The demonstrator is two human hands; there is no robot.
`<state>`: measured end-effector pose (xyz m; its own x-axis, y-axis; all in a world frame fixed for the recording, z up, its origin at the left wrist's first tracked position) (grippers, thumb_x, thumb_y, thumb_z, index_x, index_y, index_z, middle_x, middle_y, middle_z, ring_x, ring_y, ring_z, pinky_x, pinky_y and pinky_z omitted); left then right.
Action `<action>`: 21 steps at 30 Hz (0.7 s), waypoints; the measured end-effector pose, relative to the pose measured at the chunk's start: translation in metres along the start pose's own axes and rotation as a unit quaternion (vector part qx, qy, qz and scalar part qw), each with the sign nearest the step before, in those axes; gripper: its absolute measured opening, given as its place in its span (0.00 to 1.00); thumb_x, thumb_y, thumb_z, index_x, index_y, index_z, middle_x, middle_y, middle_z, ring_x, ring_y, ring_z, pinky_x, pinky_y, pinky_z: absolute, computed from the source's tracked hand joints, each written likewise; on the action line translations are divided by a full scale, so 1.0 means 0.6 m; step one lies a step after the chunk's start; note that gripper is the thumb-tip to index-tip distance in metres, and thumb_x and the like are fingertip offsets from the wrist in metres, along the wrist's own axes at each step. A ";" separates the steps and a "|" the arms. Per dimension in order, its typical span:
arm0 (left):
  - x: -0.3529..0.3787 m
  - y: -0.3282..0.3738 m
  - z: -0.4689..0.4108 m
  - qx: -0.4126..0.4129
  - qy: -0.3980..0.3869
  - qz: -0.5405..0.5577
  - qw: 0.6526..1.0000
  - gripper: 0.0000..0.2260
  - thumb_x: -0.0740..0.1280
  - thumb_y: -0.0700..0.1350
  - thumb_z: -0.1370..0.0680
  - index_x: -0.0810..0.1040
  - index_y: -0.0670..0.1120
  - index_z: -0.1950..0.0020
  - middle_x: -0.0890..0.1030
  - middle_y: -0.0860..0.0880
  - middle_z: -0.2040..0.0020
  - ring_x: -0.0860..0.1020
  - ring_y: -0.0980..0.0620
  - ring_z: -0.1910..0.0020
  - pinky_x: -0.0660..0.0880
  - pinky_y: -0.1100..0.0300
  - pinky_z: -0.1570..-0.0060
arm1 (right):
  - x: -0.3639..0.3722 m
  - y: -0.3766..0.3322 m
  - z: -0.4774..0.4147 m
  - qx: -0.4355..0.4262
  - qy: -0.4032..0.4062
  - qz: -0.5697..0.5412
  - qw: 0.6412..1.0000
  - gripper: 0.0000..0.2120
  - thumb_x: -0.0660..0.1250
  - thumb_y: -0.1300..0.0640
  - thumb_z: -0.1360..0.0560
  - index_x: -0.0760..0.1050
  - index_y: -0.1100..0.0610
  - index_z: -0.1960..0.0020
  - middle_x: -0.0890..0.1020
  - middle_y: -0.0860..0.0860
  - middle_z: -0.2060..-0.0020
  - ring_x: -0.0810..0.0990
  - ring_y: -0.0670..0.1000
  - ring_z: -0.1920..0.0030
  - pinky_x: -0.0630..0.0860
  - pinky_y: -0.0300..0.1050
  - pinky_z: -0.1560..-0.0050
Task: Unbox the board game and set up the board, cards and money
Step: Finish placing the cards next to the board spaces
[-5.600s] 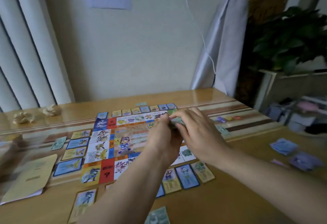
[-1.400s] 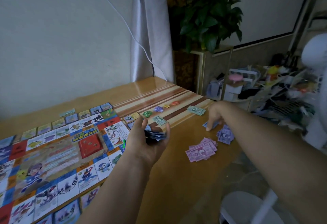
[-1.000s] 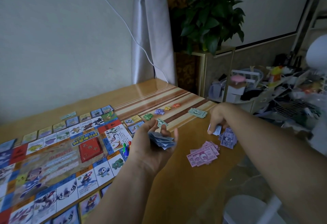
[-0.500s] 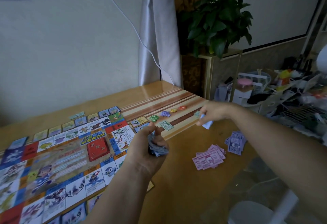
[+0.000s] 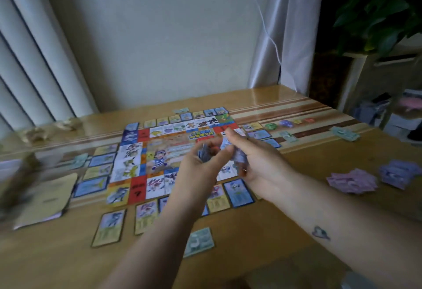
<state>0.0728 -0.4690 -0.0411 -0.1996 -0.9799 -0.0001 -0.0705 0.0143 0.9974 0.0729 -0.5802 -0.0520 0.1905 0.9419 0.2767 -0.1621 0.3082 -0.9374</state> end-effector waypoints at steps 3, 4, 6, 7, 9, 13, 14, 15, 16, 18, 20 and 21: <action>-0.053 -0.011 0.021 -0.007 0.018 -0.027 0.999 0.09 0.68 0.48 0.23 0.74 0.48 0.62 0.64 0.55 0.78 0.59 0.54 0.78 0.57 0.64 0.79 | 0.049 0.029 0.016 0.004 -0.019 0.015 1.000 0.12 0.70 0.46 0.28 0.81 0.55 0.52 0.83 0.48 0.58 0.76 0.46 0.64 0.62 0.41 0.68; -0.068 -0.011 0.030 -0.004 0.023 -0.036 0.999 0.10 0.68 0.48 0.23 0.74 0.48 0.63 0.65 0.56 0.79 0.59 0.54 0.79 0.57 0.64 0.79 | 0.060 0.035 0.020 -0.003 -0.027 0.027 0.999 0.13 0.70 0.46 0.28 0.81 0.55 0.51 0.83 0.49 0.57 0.75 0.47 0.63 0.62 0.41 0.68; -0.103 -0.008 0.043 0.011 0.036 -0.050 0.998 0.06 0.68 0.46 0.23 0.76 0.46 0.59 0.69 0.57 0.79 0.61 0.56 0.79 0.58 0.65 0.79 | 0.079 0.037 0.030 -0.042 -0.067 0.083 0.993 0.09 0.70 0.49 0.27 0.82 0.54 0.52 0.83 0.49 0.59 0.77 0.48 0.61 0.67 0.40 0.67; -0.121 -0.008 0.048 0.011 0.041 -0.052 0.998 0.06 0.69 0.46 0.24 0.78 0.44 0.57 0.70 0.57 0.78 0.62 0.56 0.79 0.58 0.64 0.78 | 0.086 0.032 0.036 -0.079 -0.090 0.142 0.983 0.05 0.70 0.52 0.26 0.81 0.53 0.53 0.83 0.49 0.60 0.79 0.48 0.60 0.71 0.41 0.65; -0.150 -0.011 0.057 0.006 0.026 -0.055 0.998 0.06 0.69 0.46 0.25 0.79 0.43 0.56 0.70 0.55 0.77 0.61 0.54 0.77 0.57 0.61 0.75 | 0.092 0.015 0.044 -0.154 -0.106 0.265 0.946 0.02 0.71 0.56 0.26 0.79 0.51 0.57 0.83 0.48 0.62 0.82 0.46 0.60 0.78 0.46 0.59; -0.193 -0.022 0.071 -0.013 0.038 -0.034 0.999 0.07 0.69 0.44 0.25 0.78 0.49 0.63 0.66 0.52 0.75 0.60 0.53 0.76 0.57 0.60 0.72 | 0.092 0.004 0.046 -0.171 -0.147 0.375 0.899 0.04 0.71 0.56 0.27 0.78 0.49 0.59 0.82 0.43 0.65 0.80 0.36 0.65 0.74 0.29 0.62; -0.204 -0.024 0.073 -0.017 0.056 -0.007 0.998 0.08 0.68 0.43 0.24 0.78 0.49 0.64 0.65 0.52 0.75 0.60 0.54 0.77 0.57 0.63 0.75 | 0.092 0.012 0.045 -0.152 -0.167 0.420 0.879 0.05 0.71 0.55 0.27 0.78 0.47 0.60 0.82 0.41 0.66 0.79 0.36 0.66 0.73 0.29 0.61; -0.214 -0.026 0.074 -0.020 0.073 0.025 0.997 0.10 0.67 0.42 0.24 0.78 0.49 0.65 0.64 0.52 0.75 0.59 0.55 0.77 0.57 0.65 0.77 | 0.091 0.026 0.045 -0.132 -0.193 0.480 0.845 0.06 0.70 0.53 0.26 0.78 0.46 0.61 0.81 0.39 0.67 0.79 0.36 0.65 0.72 0.31 0.60; -0.221 -0.028 0.075 -0.020 0.081 0.059 0.995 0.11 0.67 0.41 0.24 0.77 0.50 0.66 0.64 0.52 0.75 0.59 0.56 0.78 0.57 0.66 0.78 | 0.090 0.046 0.047 -0.113 -0.225 0.540 0.804 0.06 0.70 0.52 0.26 0.78 0.45 0.61 0.80 0.38 0.67 0.78 0.37 0.65 0.71 0.33 0.60; -0.227 -0.028 0.076 -0.019 0.080 0.100 0.992 0.13 0.67 0.40 0.24 0.78 0.50 0.68 0.64 0.51 0.74 0.59 0.57 0.77 0.57 0.66 0.77 | 0.090 0.084 0.055 -0.084 -0.275 0.604 0.743 0.02 0.70 0.51 0.26 0.80 0.45 0.57 0.79 0.38 0.66 0.76 0.36 0.64 0.69 0.32 0.61; -0.225 -0.029 0.074 -0.016 0.071 0.103 0.992 0.08 0.67 0.41 0.25 0.77 0.48 0.64 0.64 0.51 0.74 0.59 0.57 0.77 0.58 0.66 0.77 | 0.089 0.104 0.058 -0.079 -0.283 0.609 0.736 0.03 0.72 0.51 0.28 0.79 0.45 0.58 0.79 0.40 0.66 0.75 0.35 0.66 0.68 0.31 0.63; -0.223 -0.030 0.073 -0.017 0.067 0.101 0.993 0.05 0.68 0.42 0.26 0.76 0.47 0.62 0.64 0.52 0.74 0.59 0.57 0.77 0.58 0.66 0.77 | 0.089 0.108 0.058 -0.089 -0.278 0.614 0.734 0.05 0.73 0.50 0.29 0.78 0.45 0.60 0.79 0.41 0.65 0.76 0.36 0.65 0.68 0.32 0.63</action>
<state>0.0580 -0.3296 -0.0620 -0.0752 -0.9755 0.2068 -0.0083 0.2080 0.9781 0.0391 -0.5056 -0.0906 -0.4256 0.4196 -0.8017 0.2568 -0.7936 -0.5516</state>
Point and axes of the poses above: each hand's wrist, its own z-axis away from the middle knuckle, its own x-axis out of the palm, y = z × x, the point moved 6 cm from there along -z, towards the middle knuckle
